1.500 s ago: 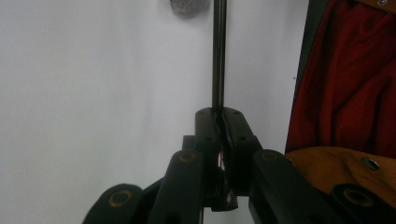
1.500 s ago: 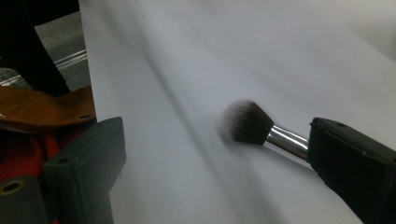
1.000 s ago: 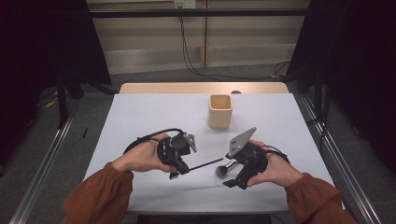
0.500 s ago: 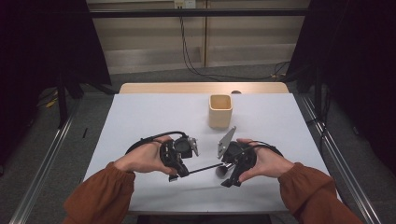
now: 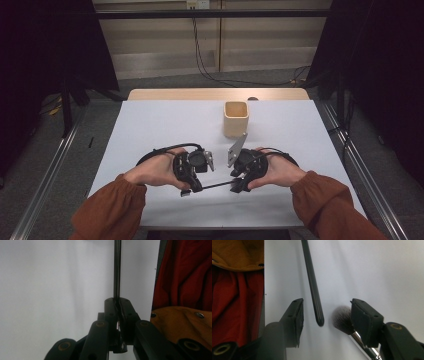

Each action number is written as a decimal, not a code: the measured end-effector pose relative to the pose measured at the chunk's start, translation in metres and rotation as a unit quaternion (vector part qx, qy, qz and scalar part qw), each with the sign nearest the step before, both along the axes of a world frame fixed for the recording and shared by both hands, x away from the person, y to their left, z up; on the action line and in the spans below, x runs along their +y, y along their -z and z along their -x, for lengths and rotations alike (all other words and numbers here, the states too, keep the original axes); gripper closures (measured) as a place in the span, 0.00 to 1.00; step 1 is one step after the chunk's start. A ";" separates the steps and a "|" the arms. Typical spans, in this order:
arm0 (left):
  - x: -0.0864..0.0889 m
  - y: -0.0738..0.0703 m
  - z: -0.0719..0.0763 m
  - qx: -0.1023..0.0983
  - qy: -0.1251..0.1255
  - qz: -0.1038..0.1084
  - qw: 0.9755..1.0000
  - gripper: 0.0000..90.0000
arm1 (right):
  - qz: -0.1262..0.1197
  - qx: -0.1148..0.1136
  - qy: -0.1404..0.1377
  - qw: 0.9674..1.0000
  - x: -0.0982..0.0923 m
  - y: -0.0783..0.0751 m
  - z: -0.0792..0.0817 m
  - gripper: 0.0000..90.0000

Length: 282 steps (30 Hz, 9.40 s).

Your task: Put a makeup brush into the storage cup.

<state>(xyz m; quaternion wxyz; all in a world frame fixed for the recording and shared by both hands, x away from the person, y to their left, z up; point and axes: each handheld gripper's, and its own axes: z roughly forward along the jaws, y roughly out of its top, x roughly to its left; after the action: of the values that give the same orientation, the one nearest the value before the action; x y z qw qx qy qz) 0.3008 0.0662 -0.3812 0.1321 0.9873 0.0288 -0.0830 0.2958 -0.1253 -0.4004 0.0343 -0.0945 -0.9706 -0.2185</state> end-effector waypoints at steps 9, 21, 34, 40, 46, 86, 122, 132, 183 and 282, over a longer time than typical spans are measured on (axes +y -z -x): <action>-0.003 0.003 -0.001 0.004 0.006 -0.003 1.000 0.95 | -0.006 0.011 -0.010 1.000 0.007 -0.001 0.001 0.70; -0.002 0.011 -0.002 0.004 0.003 -0.004 1.000 0.95 | -0.010 0.022 -0.013 1.000 0.013 0.005 0.000 0.85; 0.001 0.011 -0.002 -0.003 0.007 0.000 1.000 0.94 | -0.018 0.045 -0.025 0.999 0.014 0.009 -0.002 0.94; 0.003 0.010 -0.004 -0.002 -0.002 0.012 1.000 0.93 | -0.022 0.045 -0.027 0.998 0.012 0.008 -0.002 0.95; 0.004 0.008 -0.007 -0.006 -0.010 0.034 0.999 0.88 | -0.030 0.036 -0.027 0.999 0.009 0.007 -0.003 0.95; 0.063 0.012 -0.020 -0.058 -0.180 0.185 0.964 0.04 | -0.059 0.025 0.051 0.997 -0.034 0.016 0.001 0.95; 0.099 0.033 0.009 -0.134 -0.251 0.300 0.910 0.05 | -0.232 -0.038 0.167 0.958 -0.059 0.025 0.013 0.95; 0.099 0.039 0.011 -0.130 -0.254 0.317 0.905 0.05 | -0.271 -0.056 0.173 0.945 -0.058 0.033 0.016 0.95; 0.041 0.024 0.012 -0.117 -0.244 0.480 0.835 0.29 | -0.367 -0.104 0.146 0.913 -0.052 0.027 0.025 0.95; 0.066 -0.019 0.000 -0.072 -0.262 0.453 0.849 0.95 | -0.358 -0.050 0.181 0.915 -0.057 0.039 0.020 0.06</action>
<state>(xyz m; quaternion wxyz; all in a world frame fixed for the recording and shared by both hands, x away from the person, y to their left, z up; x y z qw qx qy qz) 0.3012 0.1326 -0.3627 0.5836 0.7768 0.2358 0.0220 0.2754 -0.1818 -0.4394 -0.0232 -0.2391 -0.7943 -0.5581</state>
